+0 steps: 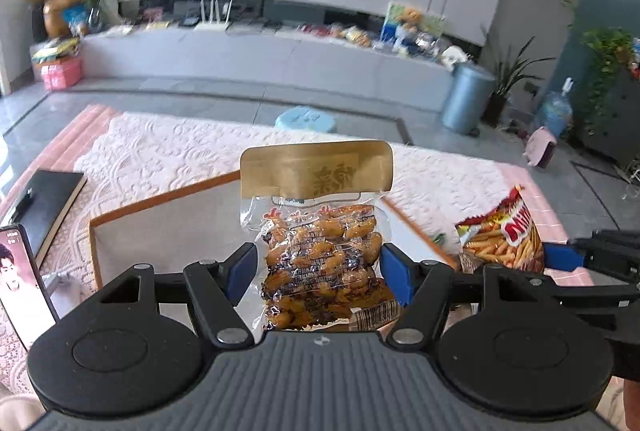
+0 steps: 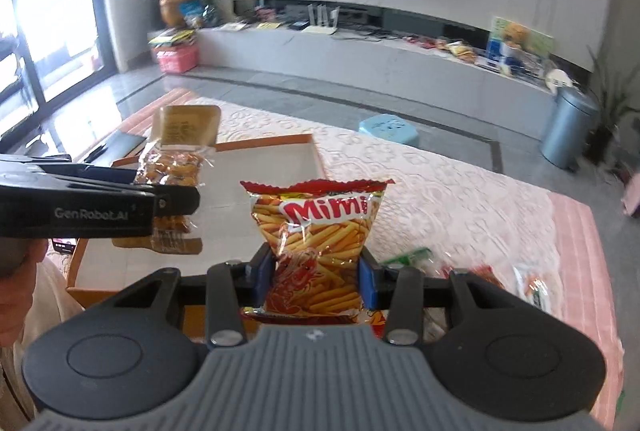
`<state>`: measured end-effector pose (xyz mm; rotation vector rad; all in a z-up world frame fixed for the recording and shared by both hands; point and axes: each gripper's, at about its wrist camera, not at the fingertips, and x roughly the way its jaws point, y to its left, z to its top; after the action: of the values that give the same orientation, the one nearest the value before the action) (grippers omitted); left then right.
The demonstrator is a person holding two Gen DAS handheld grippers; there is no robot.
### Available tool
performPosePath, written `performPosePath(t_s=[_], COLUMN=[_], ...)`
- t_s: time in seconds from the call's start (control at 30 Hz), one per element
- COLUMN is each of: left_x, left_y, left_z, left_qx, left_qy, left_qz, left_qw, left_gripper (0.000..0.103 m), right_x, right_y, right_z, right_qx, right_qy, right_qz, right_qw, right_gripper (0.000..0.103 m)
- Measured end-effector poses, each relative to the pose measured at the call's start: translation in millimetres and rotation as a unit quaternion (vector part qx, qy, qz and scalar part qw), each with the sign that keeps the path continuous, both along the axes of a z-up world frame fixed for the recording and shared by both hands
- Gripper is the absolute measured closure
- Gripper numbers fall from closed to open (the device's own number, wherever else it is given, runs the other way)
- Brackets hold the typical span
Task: Organize snacks
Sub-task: 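Carry both bags into the orange box and open both tools to release them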
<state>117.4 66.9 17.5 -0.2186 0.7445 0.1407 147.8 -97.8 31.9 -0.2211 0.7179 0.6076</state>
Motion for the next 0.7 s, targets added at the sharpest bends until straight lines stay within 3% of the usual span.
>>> performPosePath(t_s=[0.3, 0.53, 0.7], left_x=[33, 49, 56], left_y=[36, 46, 46], left_z=[-43, -82, -97], left_qx=[-0.021, -0.029, -0.039], left_qy=[0.090, 0.151, 0.180], left_qz=[0.013, 0.004, 0.000], left_qw=[0.9956, 0.9880, 0.9829], left_gripper=[0.026, 0.026, 0.025], right_x=[47, 67, 83], right_y=[68, 101, 110], right_z=[-33, -69, -89], right_qx=[-0.079, -0.174, -0.208], right_qy=[0.041, 0.054, 0.079], right_qz=[0.066, 0.099, 0.115], right_qw=[0.994, 0.978, 0.968], right_gripper=[0.063, 0.063, 0.063])
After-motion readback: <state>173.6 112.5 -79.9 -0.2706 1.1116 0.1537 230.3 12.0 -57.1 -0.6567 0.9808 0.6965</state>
